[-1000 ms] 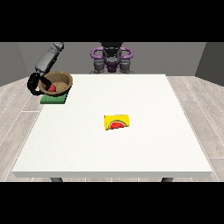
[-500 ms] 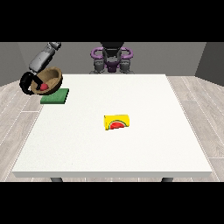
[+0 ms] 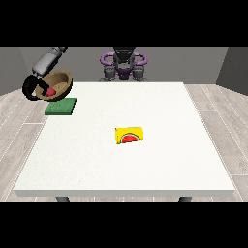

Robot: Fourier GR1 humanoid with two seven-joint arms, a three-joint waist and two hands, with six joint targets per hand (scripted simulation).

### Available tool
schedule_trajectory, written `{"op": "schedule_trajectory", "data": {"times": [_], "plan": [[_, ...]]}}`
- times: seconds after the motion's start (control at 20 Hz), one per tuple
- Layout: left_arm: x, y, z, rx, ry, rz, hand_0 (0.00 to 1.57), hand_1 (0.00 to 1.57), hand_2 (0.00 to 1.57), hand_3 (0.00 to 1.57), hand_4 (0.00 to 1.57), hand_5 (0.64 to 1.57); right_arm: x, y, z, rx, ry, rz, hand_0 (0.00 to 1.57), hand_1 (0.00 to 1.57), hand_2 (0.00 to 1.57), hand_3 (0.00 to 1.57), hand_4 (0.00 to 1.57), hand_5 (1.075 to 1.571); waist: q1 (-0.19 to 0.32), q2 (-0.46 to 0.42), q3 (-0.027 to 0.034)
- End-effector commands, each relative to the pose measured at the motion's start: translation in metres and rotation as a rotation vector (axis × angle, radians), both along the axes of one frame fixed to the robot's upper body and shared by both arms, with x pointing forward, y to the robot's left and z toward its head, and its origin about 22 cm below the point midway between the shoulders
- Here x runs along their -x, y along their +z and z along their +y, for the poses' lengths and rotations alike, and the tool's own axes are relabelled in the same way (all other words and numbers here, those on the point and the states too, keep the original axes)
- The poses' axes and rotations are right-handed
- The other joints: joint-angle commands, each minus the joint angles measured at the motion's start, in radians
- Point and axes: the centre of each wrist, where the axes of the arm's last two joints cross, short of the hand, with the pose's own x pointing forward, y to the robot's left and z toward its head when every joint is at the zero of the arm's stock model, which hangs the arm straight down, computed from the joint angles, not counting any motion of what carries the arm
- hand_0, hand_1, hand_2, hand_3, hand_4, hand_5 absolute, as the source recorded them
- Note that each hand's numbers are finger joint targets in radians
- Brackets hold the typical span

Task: Pick the cup and pour the ball into the bowl, then pick the bowl and place it on the pad

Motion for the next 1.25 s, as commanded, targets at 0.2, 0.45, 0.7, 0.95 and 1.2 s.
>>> {"op": "schedule_trajectory", "data": {"times": [0.2, 0.45, 0.7, 0.95, 1.2], "plan": [[0.010, 0.009, 0.002, 0.002, -0.010, -0.033, 0.00, 0.00, 0.00, 0.00, 0.00, 1.528, 0.010, -0.050, 0.003, -0.125, -0.010, 0.016, 1.57, 1.57, 1.57, 1.12, 1.08, 1.567, 0.007, 0.025, 0.0017], [0.025, 0.025, 0.008, 0.000, 0.018, -0.087, 0.00, 0.00, 0.00, 0.00, 0.00, 1.518, 0.031, -0.022, -0.041, -0.134, -0.237, -0.004, 1.53, 1.53, 1.52, 1.28, 0.00, 1.567, 0.008, 0.058, 0.0022], [0.028, 0.029, 0.003, 0.002, 0.017, -0.077, 0.00, 0.00, 0.00, 0.00, 0.00, 1.519, 0.022, -0.002, -0.041, -0.192, -0.217, -0.047, 0.73, 0.73, 0.65, 1.04, 0.00, 1.539, 0.013, 0.068, 0.0018], [0.026, 0.023, 0.009, 0.011, 0.010, -0.067, 0.00, 0.00, 0.00, 0.00, 0.00, 1.515, 0.018, 0.022, -0.045, -0.186, -0.204, -0.044, 0.48, 0.48, 0.54, 0.69, 0.00, 1.513, 0.018, 0.066, 0.0008], [0.022, 0.008, 0.018, 0.012, 0.035, -0.044, 0.00, 0.00, 0.00, 0.00, 0.00, 1.515, 0.024, 0.062, -0.059, -0.219, -0.172, -0.062, 0.13, 0.13, 0.28, 0.38, 0.00, 1.467, -0.014, 0.029, -0.0001]]}}
